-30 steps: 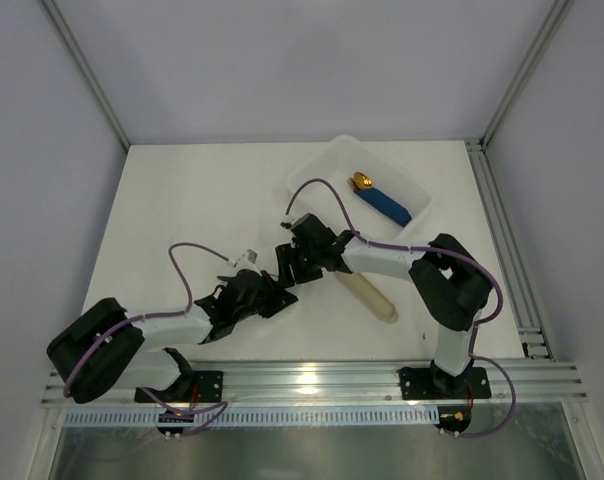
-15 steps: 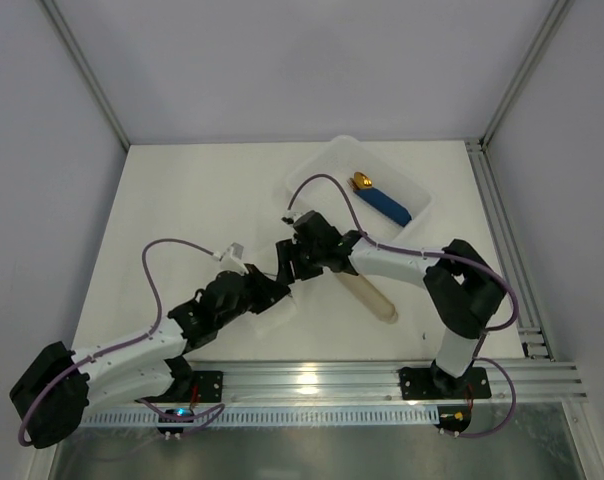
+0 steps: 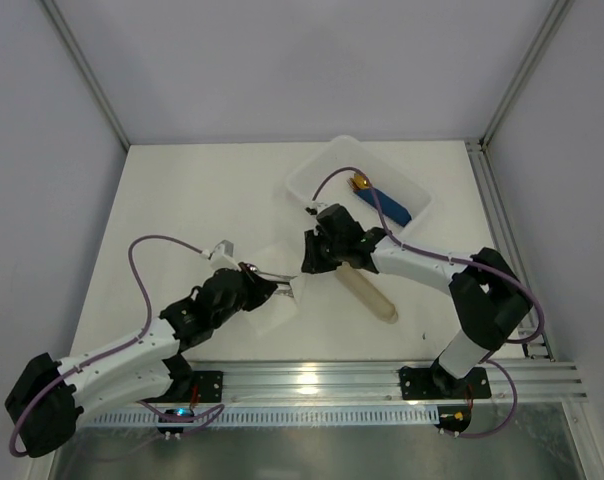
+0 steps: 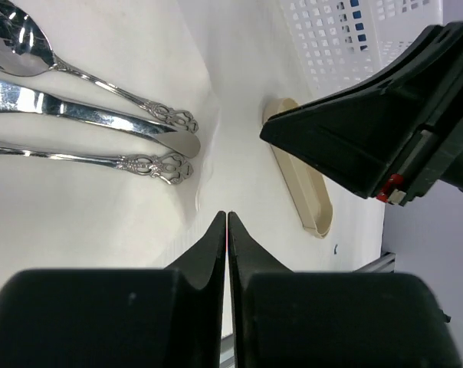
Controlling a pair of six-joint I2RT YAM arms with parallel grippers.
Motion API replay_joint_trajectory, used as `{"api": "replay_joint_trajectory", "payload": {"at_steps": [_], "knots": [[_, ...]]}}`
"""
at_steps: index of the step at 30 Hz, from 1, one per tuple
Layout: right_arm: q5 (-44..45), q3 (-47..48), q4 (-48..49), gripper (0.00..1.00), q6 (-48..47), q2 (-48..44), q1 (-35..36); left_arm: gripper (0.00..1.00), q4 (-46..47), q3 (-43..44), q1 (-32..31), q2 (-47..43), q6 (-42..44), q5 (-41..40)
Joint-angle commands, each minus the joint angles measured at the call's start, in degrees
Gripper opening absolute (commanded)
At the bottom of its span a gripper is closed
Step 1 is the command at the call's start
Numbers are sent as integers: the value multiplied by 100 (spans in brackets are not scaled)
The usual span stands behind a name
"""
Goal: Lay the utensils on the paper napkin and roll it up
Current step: Roll the napkin at the center of the board.
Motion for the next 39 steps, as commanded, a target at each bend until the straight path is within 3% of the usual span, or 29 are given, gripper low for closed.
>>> {"api": "replay_joint_trajectory", "payload": {"at_steps": [1,3,11,17,39], "knots": [[-12,-379,213,14,20,-224,-160,1,-291,274,2,62,161,-296],[-144,-467,371,4,-7,-119,-178,1,-292,327,2,185,153,-349],[-900,-635,1206,4,-104,374,-178,0,-213,573,2,818,240,-437],[-1225,-424,1295,4,-77,812,-178,0,-90,661,2,1091,337,-463],[-1357,-37,1435,4,-33,1200,-160,0,429,1118,46,2365,619,-103]]}}
